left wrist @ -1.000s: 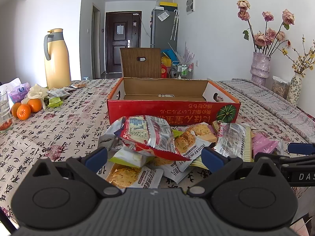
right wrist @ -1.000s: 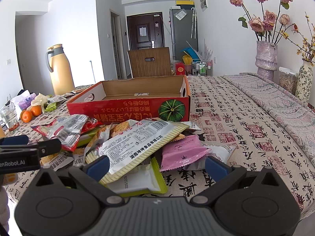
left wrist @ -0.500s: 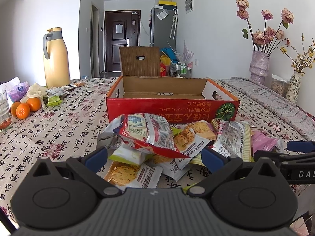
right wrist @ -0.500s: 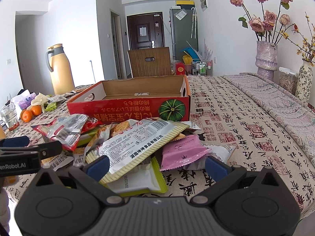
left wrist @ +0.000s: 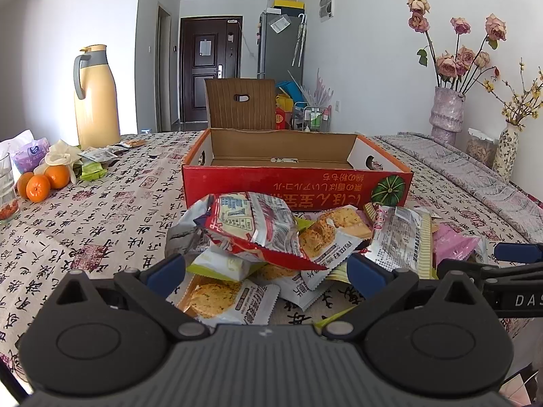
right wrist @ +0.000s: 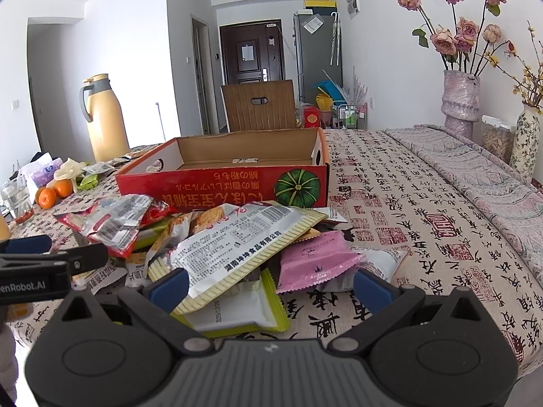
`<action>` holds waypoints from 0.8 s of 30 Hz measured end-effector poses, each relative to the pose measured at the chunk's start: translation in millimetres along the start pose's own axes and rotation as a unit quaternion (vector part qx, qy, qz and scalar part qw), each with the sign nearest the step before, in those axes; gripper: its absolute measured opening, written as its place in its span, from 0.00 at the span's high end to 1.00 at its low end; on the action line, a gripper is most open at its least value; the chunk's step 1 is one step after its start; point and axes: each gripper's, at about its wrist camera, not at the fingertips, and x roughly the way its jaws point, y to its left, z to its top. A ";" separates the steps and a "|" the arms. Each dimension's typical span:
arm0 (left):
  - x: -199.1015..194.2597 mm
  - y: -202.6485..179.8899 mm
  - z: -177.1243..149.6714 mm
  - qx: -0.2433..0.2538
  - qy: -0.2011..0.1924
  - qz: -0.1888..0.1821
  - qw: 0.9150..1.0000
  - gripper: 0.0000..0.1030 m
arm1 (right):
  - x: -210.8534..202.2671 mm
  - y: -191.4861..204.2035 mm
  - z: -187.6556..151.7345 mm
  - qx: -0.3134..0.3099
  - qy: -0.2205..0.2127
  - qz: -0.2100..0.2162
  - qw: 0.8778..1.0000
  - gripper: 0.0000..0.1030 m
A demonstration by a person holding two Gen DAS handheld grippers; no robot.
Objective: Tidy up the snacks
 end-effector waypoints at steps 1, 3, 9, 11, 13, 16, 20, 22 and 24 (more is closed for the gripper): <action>0.0 0.2 -0.2 0.000 -0.001 -0.001 1.000 0.00 | 0.1 -0.2 -0.1 0.000 0.000 0.000 1.000 0.00; 0.8 0.3 0.1 0.000 -0.002 -0.001 1.000 0.00 | 0.1 0.3 -1.1 0.000 0.001 0.000 1.000 0.00; 2.6 1.1 0.4 -0.003 -0.001 0.000 1.000 0.00 | 4.1 -4.0 -1.0 -0.001 0.006 -0.007 1.000 0.00; 3.7 1.6 0.9 -0.003 0.000 0.000 1.000 0.00 | 5.8 -7.5 -0.1 -0.001 0.005 -0.013 1.000 0.00; 4.8 1.7 1.1 -0.004 0.001 0.001 1.000 0.00 | 7.7 -11.6 0.4 -0.003 0.005 -0.023 1.000 0.00; 6.7 2.4 1.5 -0.005 0.003 0.003 1.000 0.00 | 10.9 -17.1 0.6 -0.016 0.005 -0.034 0.999 0.07; 8.4 2.3 2.1 -0.005 0.004 0.006 1.000 0.00 | 18.8 -19.6 3.5 -0.061 0.008 -0.048 0.997 0.15; 9.1 2.1 2.4 -0.005 0.004 0.008 1.000 0.00 | 24.7 -20.0 6.7 -0.082 0.010 -0.046 0.996 0.20; 10.0 2.1 2.5 -0.006 0.005 0.010 1.000 0.00 | 32.7 -18.7 9.8 -0.102 0.016 -0.048 0.993 0.25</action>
